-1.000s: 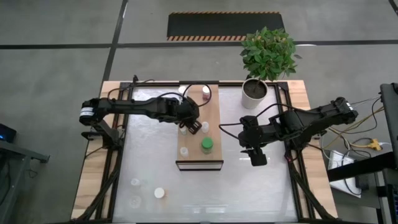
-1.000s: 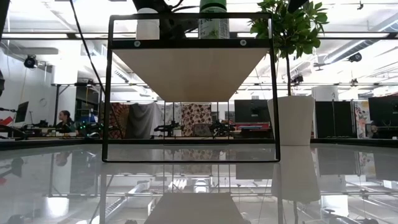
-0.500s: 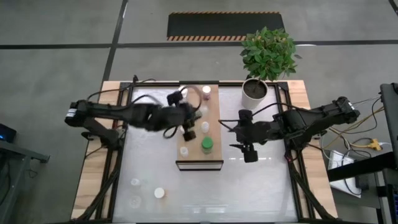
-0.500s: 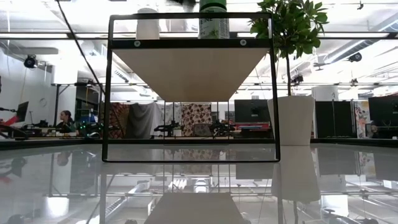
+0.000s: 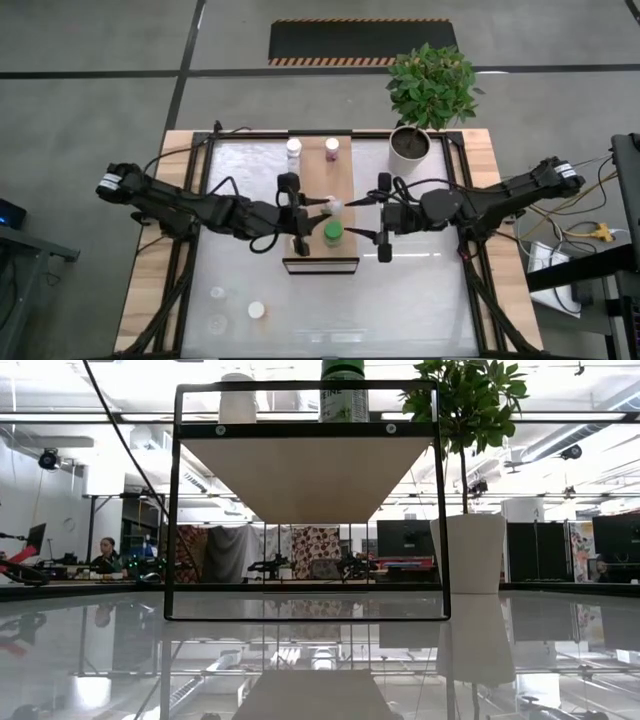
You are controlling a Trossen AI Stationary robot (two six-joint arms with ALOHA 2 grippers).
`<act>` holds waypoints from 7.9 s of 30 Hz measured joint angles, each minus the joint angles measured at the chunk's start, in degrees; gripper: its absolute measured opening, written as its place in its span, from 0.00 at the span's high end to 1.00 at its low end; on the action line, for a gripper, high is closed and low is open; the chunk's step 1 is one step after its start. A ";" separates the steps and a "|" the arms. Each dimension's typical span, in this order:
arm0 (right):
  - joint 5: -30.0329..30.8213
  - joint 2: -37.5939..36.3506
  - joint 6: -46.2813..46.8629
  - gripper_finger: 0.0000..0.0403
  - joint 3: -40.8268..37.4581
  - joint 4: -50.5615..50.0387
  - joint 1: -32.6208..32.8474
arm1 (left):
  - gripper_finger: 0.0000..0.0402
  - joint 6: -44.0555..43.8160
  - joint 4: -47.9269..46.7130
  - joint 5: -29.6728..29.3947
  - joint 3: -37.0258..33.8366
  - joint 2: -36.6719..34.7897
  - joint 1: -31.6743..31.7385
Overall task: Pick and place medicine bottles onto shelf by color
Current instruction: Put the transparent pill bottle on the shelf, then put the orange pill bottle on the shelf
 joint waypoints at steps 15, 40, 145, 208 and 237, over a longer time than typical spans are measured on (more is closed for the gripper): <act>0.20 0.73 1.35 0.42 -0.92 0.10 -2.62 | 0.72 0.53 4.44 2.77 0.17 0.35 0.00; 0.02 1.09 4.66 0.67 1.16 -4.23 -2.62 | 0.53 0.75 -0.35 2.58 0.13 -0.85 -0.04; -3.02 -6.30 9.10 0.57 0.41 -32.44 2.32 | 0.52 -20.09 28.92 2.68 -23.11 -17.80 -7.04; -5.03 -18.58 6.00 0.58 -14.34 -26.29 4.94 | 0.31 -129.30 -50.52 39.22 4.65 20.74 -24.26; -5.00 -18.58 6.64 0.58 -14.29 -25.68 4.94 | 0.53 -108.98 -56.70 64.11 25.09 16.92 -20.87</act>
